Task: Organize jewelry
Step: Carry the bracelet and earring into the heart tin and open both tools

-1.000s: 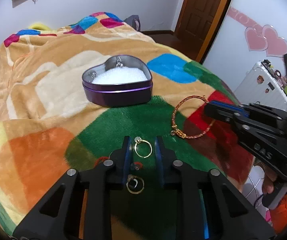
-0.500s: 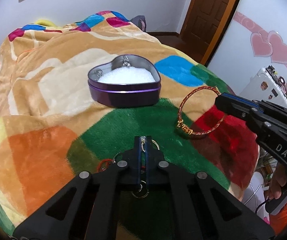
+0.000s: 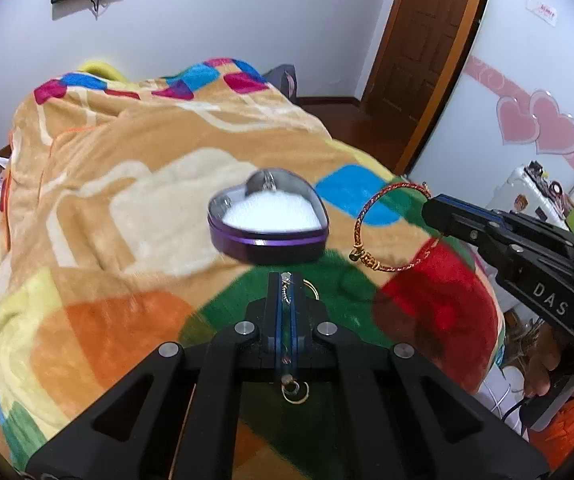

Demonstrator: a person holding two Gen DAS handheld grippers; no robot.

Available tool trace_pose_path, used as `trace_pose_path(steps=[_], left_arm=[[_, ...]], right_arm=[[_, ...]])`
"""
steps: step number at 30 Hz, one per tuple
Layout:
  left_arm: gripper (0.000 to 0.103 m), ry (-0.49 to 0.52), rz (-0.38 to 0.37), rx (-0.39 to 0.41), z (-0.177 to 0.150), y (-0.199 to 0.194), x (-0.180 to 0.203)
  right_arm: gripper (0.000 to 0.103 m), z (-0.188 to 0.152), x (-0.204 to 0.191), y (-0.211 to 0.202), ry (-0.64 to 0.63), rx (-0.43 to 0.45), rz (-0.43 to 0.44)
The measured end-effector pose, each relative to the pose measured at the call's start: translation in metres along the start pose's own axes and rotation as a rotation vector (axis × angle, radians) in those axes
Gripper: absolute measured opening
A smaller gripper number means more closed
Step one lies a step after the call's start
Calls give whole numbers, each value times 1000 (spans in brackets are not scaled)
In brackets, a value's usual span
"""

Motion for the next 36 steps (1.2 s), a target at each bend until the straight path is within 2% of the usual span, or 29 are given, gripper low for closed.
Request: trace_pose_path(steps=[9,17,25,36], left_arm=[[1,-26,14,66,27,-11,-16],[1,-40,23,89,45,-3,-28],[1,-31,29,66,49,19,-30],[1,-8,27,-5,44,59,-28]], right_arm=[[7,23,-8,5,-17,41,15],[7,38,-9,22,-16,46,25],[7,38,-4,47,5,8,32],[7,28,3,77,21,-83,53]])
Point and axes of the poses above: each gripper's, at about its wrist camera, not at the fingertips, and y roughly the way its jaws point, x to its right, z to its top, the point moved 7 cm from there along y, roughly the way its jaws point, and after that the axes turned 11 degrees about z, right-handed, at the moved point
